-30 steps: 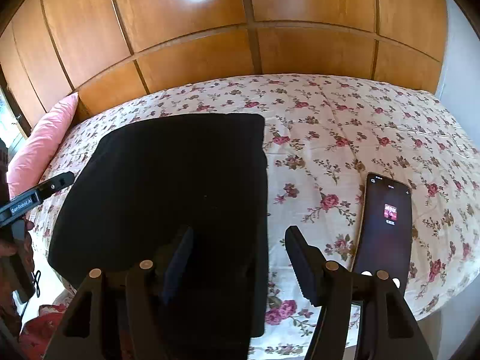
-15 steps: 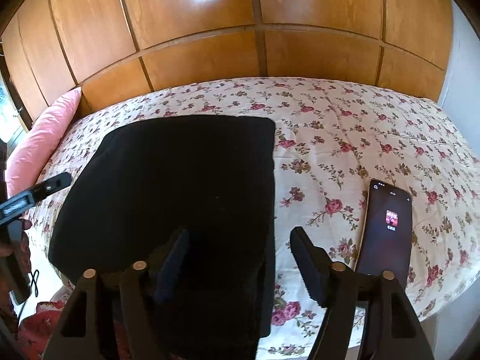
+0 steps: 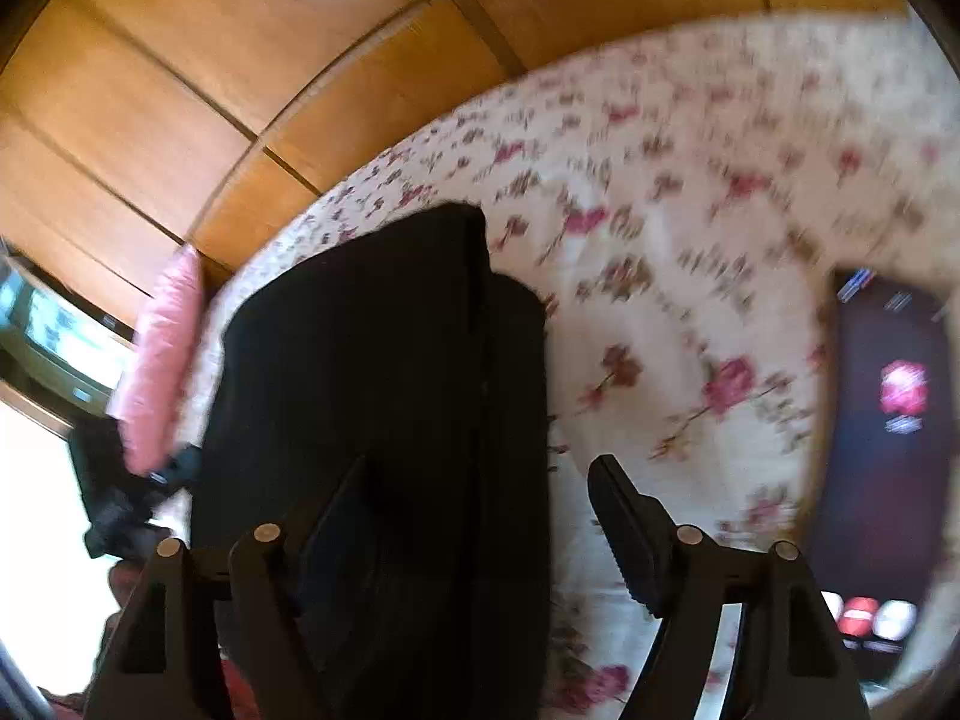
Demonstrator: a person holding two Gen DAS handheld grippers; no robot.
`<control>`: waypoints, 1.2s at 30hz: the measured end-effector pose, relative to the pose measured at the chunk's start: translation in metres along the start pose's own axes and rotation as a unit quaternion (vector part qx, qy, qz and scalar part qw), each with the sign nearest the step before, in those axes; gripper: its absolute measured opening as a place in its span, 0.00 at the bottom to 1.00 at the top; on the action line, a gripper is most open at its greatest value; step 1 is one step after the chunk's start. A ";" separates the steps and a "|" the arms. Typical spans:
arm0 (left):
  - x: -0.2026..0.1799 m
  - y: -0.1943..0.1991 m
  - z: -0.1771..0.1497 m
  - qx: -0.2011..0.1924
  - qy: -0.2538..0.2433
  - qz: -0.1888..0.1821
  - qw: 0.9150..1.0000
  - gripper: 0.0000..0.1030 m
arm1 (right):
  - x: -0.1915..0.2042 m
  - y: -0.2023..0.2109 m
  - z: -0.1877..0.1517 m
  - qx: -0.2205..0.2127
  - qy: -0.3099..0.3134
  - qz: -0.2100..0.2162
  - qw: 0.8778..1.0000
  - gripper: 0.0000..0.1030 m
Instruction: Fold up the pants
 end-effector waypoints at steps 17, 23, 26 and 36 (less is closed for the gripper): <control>-0.031 0.006 0.025 -0.085 -0.062 -0.042 0.994 0.39 | 0.040 -0.009 0.020 -0.036 0.046 0.099 0.993 0.43; -0.009 -0.018 0.101 -0.105 -0.079 -0.007 0.991 0.40 | 0.066 -0.028 0.091 -0.085 0.072 0.103 0.988 0.43; 0.010 -0.043 0.145 -0.104 -0.084 0.023 0.991 0.40 | 0.080 -0.050 0.137 -0.104 0.089 0.089 0.987 0.43; 0.077 -0.119 0.233 -0.081 -0.073 0.112 0.988 0.41 | 0.099 -0.137 0.257 -0.136 0.108 0.032 0.984 0.43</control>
Point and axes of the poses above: each gripper's, at about its wrist camera, not at the fingertips, and y roughly against the way its jaws point, x to its left, z to its top, the point moved 3 cm from there along -y, roughly the way its jaws point, and after that the axes turned 9 degrees about -y, right-handed, at the moved point
